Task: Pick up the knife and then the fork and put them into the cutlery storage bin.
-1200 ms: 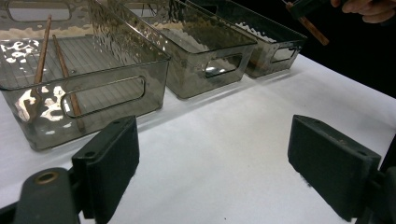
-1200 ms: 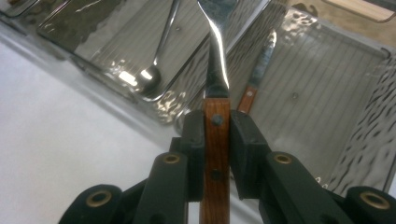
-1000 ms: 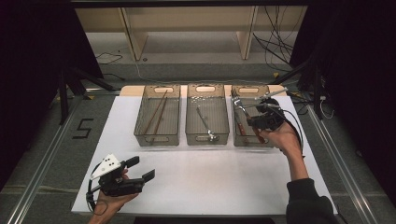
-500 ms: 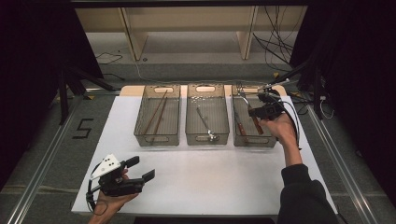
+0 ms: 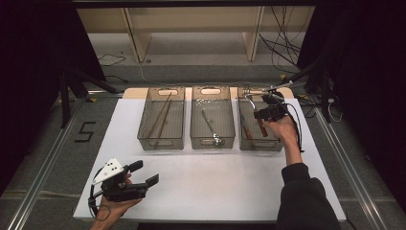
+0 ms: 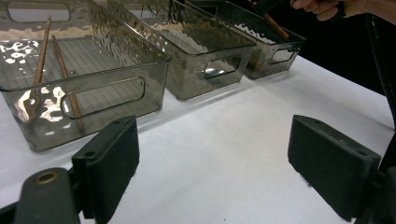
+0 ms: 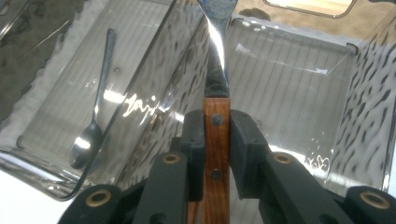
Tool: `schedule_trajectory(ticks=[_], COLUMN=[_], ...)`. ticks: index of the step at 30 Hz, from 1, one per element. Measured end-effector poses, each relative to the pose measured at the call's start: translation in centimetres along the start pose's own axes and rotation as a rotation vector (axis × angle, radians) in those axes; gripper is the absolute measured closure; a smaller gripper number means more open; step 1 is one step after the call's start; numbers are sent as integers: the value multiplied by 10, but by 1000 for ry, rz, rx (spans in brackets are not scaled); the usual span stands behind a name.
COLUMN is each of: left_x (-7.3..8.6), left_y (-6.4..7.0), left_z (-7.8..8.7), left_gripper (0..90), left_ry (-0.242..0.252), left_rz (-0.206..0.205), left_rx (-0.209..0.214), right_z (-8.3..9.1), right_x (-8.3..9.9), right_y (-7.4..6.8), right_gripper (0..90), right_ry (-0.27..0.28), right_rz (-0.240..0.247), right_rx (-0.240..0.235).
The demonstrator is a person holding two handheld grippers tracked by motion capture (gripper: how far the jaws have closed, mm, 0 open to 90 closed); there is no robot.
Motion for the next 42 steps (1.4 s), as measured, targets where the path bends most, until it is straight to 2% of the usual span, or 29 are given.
schedule_trajectory(ticks=[34,36,39,42], left_x=[0,0,0,0], left_y=[1,1,1,1], left_z=[0,0,0,0], left_gripper=[161,161,161,161], left_ry=[1,1,1,1], left_rz=[0,0,0,0], left_rx=[2,2,2,2], right_z=[-32,-32,-29,-23], right_x=[22,24,21,18], right_y=[6,5,3,-1], right_gripper=[763,721,641,601], right_ry=[-76,-91,-80,-60], right_rz=[-81,-84,-86,-77], right_rx=[35,20,-8,-24])
Point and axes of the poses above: each handheld gripper's, and its own axes: z roughly backward along the jaws, x roughly out of its underside, y roughly to its right, the point moved 9 cm from there along -z, roughly forward along the jaws, and after that the axes turned 12 degrees about -z, right-handed, at the moved point
